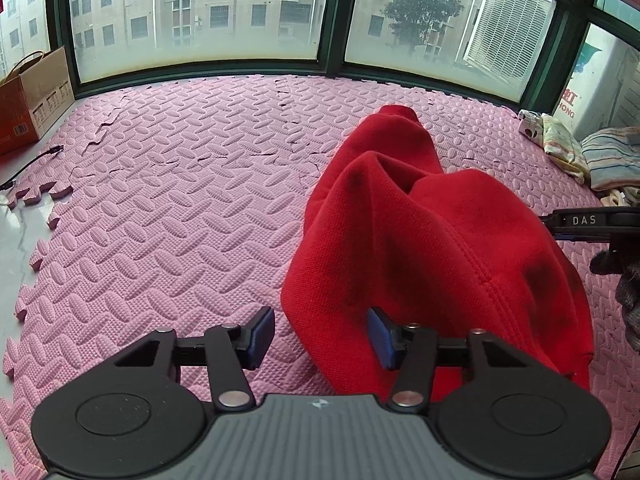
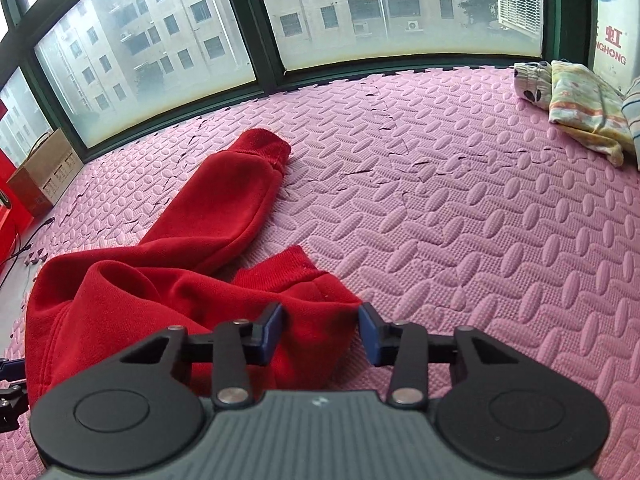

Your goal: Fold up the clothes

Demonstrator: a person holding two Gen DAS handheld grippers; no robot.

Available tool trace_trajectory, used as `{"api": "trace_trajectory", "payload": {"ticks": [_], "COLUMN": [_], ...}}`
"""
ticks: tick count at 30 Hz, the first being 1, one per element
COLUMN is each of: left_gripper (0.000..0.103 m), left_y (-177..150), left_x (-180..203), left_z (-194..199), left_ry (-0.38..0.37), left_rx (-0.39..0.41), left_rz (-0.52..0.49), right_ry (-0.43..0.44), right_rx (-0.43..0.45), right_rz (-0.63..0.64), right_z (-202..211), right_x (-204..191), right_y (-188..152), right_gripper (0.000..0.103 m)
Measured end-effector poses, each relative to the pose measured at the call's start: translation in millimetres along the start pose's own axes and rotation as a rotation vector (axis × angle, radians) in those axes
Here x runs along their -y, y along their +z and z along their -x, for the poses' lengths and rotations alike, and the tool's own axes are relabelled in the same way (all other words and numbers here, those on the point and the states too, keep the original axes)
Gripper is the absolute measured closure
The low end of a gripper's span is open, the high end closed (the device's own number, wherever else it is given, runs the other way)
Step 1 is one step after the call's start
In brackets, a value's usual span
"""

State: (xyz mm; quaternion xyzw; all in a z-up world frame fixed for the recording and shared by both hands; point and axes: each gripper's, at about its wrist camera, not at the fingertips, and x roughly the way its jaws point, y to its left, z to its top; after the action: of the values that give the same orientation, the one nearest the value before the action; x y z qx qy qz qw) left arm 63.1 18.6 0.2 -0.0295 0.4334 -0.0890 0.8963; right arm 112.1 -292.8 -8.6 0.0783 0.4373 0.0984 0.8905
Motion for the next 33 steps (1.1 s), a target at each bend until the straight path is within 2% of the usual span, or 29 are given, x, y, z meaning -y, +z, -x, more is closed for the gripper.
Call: {"api": "trace_trajectory", "payload": {"ticks": [5,12,18,25,27,28,31,33], "left_gripper": [0.054,0.053,0.055,0.054,0.054,0.054,0.054,0.054], "left_y": [-1,0,-1,0,0,0,0,2], "left_x": [7,6,5,9,10,10,12,14], "left_z": [3,0,0,0,0,0,0,2], "left_ry": [0.014,0.017,0.013,0.013,0.013,0.013,0.013,0.017], "left_rx": [0.01,0.005,0.004,0.008,0.009,0.01,0.012,0.021], "left_rz": [-0.036,-0.04,-0.035,-0.049,-0.053,-0.055,-0.061,-0.066], "right_ry": [0.006,-0.01,-0.109,-0.331,-0.471,-0.529,-0.533,-0.489], "right_rx": [0.001,0.049,0.152,0.268,0.333,0.361,0.361,0.338], "right_rz": [-0.002,0.028,0.147,0.282,0.309,0.317,0.279,0.254], "right_z": [1,10,33,57,65,69,77,78], "right_x": [0,-5,-13,-5,1,4,21,28], "right_y": [0,3,20,47,55,59,70,69], "right_gripper": [0.066,0.081,0.084,0.085,0.093,0.093,0.092,0.089]}}
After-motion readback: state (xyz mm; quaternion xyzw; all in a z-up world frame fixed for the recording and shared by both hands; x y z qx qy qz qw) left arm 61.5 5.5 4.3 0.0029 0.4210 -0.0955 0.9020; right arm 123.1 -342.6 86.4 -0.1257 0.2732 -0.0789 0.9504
